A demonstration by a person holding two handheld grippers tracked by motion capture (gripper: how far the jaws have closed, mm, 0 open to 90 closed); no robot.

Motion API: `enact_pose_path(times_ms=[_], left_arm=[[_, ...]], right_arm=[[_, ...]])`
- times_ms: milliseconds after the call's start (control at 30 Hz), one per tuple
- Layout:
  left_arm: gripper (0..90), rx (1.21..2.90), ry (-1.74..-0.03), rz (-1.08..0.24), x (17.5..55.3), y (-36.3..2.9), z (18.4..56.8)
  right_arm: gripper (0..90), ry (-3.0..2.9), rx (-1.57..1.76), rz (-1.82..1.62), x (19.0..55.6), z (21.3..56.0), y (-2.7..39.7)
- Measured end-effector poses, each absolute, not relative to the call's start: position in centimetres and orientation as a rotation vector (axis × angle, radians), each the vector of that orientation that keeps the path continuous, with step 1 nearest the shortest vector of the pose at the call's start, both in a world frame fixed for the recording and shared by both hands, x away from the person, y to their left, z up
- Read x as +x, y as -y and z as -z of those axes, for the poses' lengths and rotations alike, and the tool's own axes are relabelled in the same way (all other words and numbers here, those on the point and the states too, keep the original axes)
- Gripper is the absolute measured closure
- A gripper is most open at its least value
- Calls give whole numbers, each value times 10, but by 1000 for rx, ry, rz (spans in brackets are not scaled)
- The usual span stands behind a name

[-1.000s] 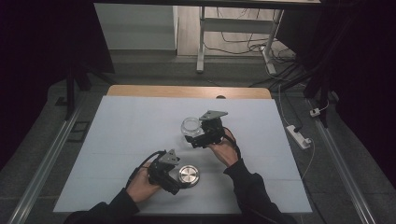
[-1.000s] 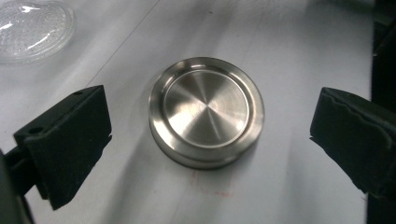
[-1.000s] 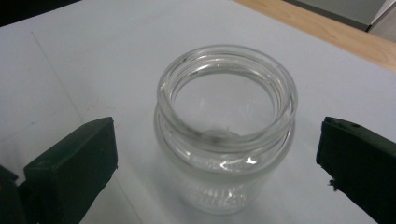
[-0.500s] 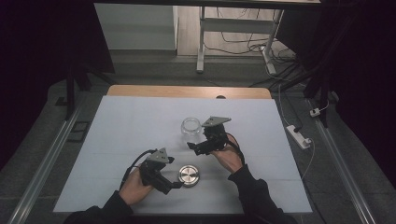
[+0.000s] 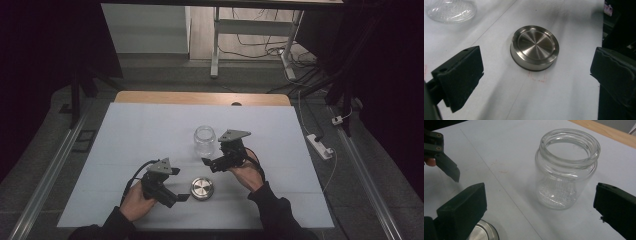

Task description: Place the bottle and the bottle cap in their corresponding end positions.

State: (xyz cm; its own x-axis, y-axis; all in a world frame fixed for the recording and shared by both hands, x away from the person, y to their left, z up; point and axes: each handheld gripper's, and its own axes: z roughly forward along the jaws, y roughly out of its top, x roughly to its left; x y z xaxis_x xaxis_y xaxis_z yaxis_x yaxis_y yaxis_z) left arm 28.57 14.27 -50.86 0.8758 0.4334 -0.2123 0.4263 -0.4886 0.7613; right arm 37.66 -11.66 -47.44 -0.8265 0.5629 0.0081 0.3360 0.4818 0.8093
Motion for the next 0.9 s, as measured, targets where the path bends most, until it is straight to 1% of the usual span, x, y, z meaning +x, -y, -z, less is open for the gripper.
enact_pose_path(times_ms=[600,900], left_arm=[[0,2098,-685,-78,271,-175,504],[0,2059,-752,-97,261,-195,502]], right_arm=[[0,-2461,720,-1290,350,468,129],[0,-2456,742,-1300,335,466,145]])
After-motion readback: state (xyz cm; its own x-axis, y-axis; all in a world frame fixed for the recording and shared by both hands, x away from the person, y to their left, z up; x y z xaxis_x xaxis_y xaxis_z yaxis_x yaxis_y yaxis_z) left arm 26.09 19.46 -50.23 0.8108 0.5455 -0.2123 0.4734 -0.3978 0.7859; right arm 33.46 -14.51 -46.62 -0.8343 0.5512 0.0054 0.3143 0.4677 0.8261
